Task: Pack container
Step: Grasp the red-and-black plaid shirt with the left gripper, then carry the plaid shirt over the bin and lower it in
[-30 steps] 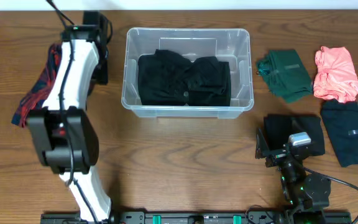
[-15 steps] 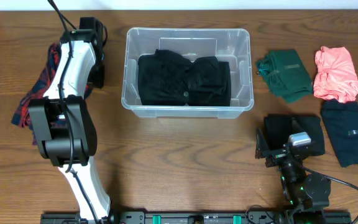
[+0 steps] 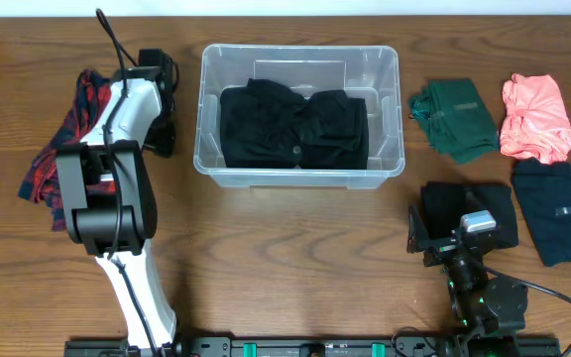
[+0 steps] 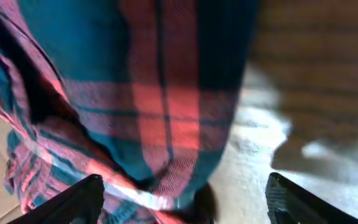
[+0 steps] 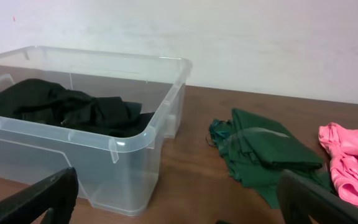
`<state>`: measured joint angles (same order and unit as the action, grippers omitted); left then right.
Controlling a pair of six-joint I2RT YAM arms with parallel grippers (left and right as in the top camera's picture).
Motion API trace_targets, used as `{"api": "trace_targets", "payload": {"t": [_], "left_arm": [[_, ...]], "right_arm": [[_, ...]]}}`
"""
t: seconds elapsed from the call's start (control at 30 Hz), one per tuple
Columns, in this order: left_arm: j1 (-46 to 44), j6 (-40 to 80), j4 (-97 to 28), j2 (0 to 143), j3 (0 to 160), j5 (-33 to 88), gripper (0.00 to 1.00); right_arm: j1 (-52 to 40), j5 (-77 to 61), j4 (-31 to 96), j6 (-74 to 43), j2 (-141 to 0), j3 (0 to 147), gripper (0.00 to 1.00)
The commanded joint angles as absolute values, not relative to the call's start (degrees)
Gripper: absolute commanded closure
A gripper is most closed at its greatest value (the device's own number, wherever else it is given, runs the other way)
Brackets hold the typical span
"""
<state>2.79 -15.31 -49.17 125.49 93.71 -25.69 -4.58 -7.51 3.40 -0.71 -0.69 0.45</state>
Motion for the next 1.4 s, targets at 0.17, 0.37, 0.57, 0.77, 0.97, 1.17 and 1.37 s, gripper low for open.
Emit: {"api": "trace_targets", "payload": {"t": [0.17,0.37,0.57,0.77,0.97,1.17,1.37], "left_arm": [[3.7,-15.6,-45.2,131.5,93.6,-32.0,0.13],[3.7,-11.6,-42.4,135.6,93.6,-39.8,0.12],[3.7,-4.3,-40.9,135.4,93.6,-47.0,0.27],[3.7,1.7,-43.0,134.2,93.6,-50.6,0.86],[3.7,5.6,-45.3,130.6,93.7,-50.6,0.94],[3.7,7.7,-46.3,120.1,93.7,-48.6,0.94],[3.4,5.3,-46.2,105.4,93.7,-40.2,0.94]], "right_arm": [[-4.2,-7.3,3.6,-0.1,-0.3,0.3,0.01],[-4.2,-7.3,3.6,-0.1,-0.3,0.3,0.01],[-4.2,-7.3,3.6,-0.1,-0.3,0.3,0.01],[-4.2,-7.3,3.6,-0.1,-0.3,0.3,0.01],[-4.2,-7.3,3.6,-0.1,-0.3,0.3,0.01],[-4.2,-7.3,3.6,-0.1,-0.3,0.3,0.01],[-4.2,-7.3,3.6,-0.1,-0.3,0.3,0.01]]}}
